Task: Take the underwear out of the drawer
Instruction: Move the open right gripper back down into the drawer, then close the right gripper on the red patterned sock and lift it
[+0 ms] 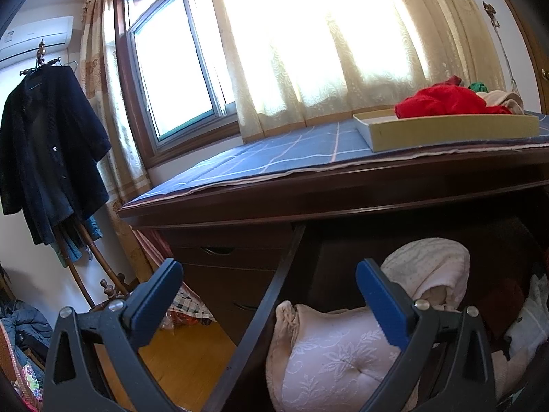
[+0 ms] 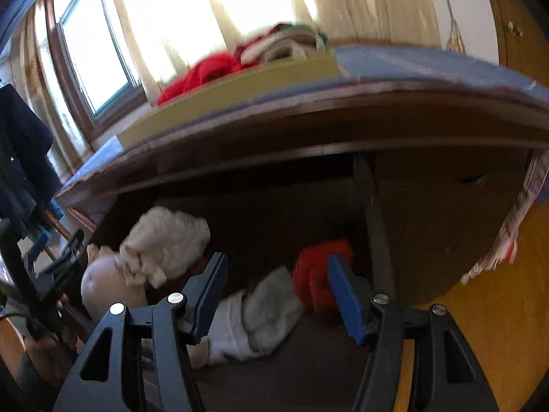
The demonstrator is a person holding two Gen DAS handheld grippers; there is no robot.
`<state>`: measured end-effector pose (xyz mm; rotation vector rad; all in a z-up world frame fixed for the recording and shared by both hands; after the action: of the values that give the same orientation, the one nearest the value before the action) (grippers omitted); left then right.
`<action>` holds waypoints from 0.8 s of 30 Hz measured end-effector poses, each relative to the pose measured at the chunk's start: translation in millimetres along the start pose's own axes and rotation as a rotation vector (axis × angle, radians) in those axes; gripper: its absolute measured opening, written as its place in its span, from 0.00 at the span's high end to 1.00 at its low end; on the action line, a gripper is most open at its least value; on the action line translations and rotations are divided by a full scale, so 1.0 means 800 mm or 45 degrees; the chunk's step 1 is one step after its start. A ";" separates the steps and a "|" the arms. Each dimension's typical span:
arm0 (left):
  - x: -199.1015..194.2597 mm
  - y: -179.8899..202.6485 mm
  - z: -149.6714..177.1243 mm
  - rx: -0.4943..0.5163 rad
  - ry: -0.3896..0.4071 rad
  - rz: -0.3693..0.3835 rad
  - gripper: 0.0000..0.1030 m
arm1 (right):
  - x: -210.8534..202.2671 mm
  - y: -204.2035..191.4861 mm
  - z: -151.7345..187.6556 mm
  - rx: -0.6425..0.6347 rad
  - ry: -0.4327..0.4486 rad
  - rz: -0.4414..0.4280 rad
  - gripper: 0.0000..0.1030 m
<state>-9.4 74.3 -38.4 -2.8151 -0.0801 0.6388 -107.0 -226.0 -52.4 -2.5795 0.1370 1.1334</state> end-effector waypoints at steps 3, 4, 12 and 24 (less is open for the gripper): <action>0.000 0.000 0.000 0.001 -0.002 0.003 0.00 | 0.017 0.003 0.012 0.025 -0.078 0.006 0.39; 0.000 0.000 0.000 0.003 0.000 0.002 0.00 | 0.017 0.001 0.013 0.005 -0.071 0.032 0.39; 0.001 -0.001 -0.001 0.003 0.007 0.003 0.00 | 0.017 -0.002 0.007 -0.017 -0.080 0.042 0.38; 0.000 -0.001 -0.002 0.004 0.008 0.000 0.00 | 0.076 -0.011 -0.038 -0.254 -0.452 0.285 0.43</action>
<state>-8.9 74.9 -37.1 -2.8136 -0.0779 0.6296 -42.1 -224.8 -75.5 -2.5245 0.2448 1.7476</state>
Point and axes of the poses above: each gripper's, at about its wrist camera, not at the fingertips, and x roughly the way its jaws point, y to its right, z to its underside, the point moved 2 cm from there along x, roughly the way its jaws point, and after that the axes turned 5 degrees about -y, right-handed, at the moved point
